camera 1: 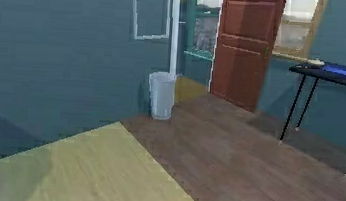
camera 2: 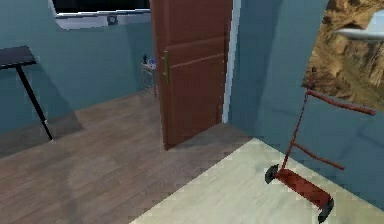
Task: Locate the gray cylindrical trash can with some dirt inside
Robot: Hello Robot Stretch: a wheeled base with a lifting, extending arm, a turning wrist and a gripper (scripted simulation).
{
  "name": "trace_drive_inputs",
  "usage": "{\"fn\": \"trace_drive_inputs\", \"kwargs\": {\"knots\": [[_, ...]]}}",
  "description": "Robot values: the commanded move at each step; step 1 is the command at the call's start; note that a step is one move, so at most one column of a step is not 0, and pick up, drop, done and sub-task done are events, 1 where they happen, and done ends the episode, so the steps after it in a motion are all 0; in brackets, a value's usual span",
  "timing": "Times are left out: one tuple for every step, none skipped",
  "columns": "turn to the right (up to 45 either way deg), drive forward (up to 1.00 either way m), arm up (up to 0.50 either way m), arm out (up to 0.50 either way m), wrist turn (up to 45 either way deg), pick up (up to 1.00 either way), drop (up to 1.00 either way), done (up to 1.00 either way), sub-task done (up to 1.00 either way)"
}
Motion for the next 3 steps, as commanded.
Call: {"fn": "trace_drive_inputs", "kwargs": {"knots": [[0.0, 1.0, 0.0, 0.0, 0.0, 0.0, 0.0, 0.0, 0.0], [0.0, 0.35, 0.0, 0.0, 0.0, 0.0, 0.0, 0.0, 0.0], [0.0, 0.0, 0.0, 0.0, 0.0, 0.0, 0.0, 1.0, 0.0]]}}
